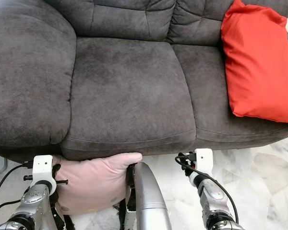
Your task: Move the pillow to the sofa from floor
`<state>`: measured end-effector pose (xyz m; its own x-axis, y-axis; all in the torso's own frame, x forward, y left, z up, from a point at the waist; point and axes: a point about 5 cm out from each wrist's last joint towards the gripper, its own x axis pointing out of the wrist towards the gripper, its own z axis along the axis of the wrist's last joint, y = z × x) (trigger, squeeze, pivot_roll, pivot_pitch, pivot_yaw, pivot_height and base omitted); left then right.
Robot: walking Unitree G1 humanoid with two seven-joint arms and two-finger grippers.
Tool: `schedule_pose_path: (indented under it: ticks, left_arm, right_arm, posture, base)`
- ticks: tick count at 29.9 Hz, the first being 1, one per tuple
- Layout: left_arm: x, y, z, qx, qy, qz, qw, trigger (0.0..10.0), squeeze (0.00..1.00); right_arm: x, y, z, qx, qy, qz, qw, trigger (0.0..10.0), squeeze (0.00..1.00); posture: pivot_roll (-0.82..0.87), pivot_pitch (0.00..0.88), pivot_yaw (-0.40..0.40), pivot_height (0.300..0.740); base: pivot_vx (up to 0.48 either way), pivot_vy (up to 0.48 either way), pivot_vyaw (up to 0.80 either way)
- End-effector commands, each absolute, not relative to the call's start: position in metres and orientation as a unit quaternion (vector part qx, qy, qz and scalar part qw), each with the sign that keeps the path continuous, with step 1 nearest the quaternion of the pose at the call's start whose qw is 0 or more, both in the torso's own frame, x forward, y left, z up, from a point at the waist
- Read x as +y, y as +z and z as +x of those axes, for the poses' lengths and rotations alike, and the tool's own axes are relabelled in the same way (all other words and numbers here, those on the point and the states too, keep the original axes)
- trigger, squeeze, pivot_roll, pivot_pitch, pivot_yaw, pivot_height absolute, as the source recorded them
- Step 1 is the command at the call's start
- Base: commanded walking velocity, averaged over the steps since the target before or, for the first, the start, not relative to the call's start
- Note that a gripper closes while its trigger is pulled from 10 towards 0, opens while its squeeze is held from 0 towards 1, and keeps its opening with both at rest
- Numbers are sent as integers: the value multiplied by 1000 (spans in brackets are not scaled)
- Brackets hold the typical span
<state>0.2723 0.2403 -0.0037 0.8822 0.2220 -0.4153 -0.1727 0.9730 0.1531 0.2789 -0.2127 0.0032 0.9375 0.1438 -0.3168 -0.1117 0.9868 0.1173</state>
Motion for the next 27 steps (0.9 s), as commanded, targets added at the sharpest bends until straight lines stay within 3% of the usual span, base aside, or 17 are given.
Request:
schedule_pose_path:
  ticks: [1,27]
  left_arm:
    - [236,-23,254,267,97,51,958,10000,0]
    - [238,-25,249,271,93,53,957,10000,0]
  right_arm:
    - [-219,3,276,160,51,52,984,10000,0]
    - [-200,0,279,160,45,77,983,10000,0]
  posture:
    - [5,219,-244,531]
    - [57,213,-182,531]
  base:
    - [-292,0,0]
    - [-291,0,0]
